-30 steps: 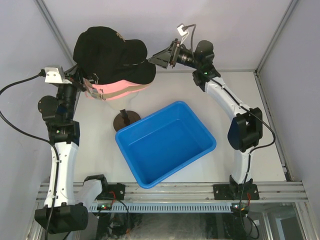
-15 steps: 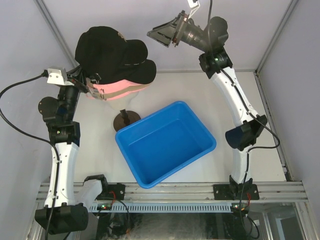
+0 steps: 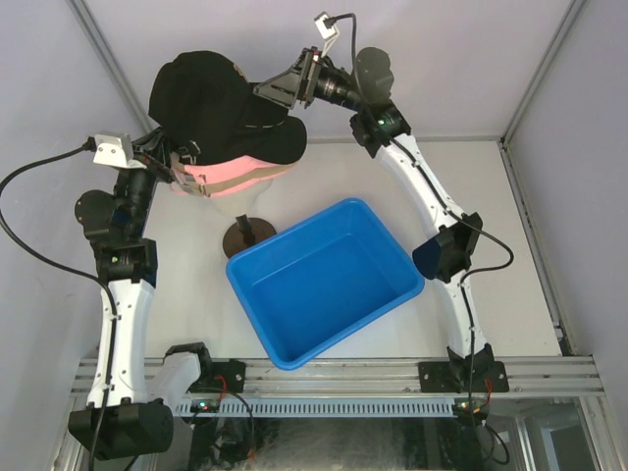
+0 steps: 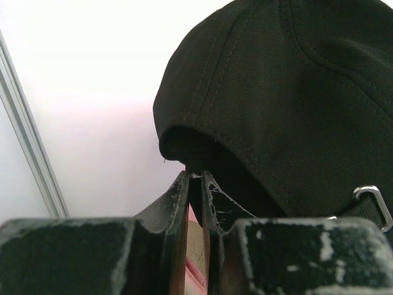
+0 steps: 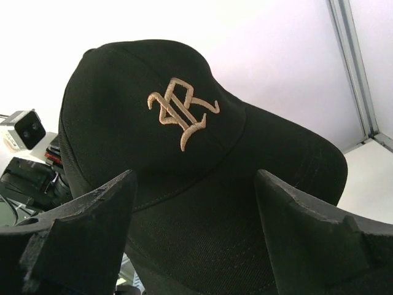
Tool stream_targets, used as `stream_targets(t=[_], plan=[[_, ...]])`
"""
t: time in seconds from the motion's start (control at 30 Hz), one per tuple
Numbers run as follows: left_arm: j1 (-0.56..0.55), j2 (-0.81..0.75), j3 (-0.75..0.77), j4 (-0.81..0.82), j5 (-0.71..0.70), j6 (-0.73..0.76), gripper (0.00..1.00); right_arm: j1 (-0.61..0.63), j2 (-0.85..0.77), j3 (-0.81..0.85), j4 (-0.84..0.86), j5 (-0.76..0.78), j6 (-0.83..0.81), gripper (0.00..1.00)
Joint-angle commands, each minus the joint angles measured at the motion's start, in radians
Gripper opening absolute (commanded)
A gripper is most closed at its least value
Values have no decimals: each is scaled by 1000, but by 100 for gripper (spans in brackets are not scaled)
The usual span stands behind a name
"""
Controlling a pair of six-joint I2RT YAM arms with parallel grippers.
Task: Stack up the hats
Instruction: Stack the hat on the hat.
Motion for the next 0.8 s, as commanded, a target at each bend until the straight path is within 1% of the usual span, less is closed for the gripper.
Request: stream_targets(t=[0.0, 0.1, 0.3, 0.47, 0.63, 0.77], plan=[[-5, -2, -6, 17, 10, 20, 17, 2, -18, 3, 31, 2, 2, 77], [-5, -9, -13, 25, -8, 19, 18, 4, -43, -51, 40, -5, 2, 77], [-5, -15, -22, 20, -36, 25, 18, -28, -169, -228, 88, 48, 2, 77], [-5, -17, -27, 25, -40, 23, 18, -64, -235, -369, 168, 75, 2, 77], [-5, -11, -25, 26, -40, 20, 18, -78, -229, -391, 199, 57, 2, 77], [-4, -13, -25, 24, -43, 24, 19, -79, -187, -360, 214, 22, 2, 77]])
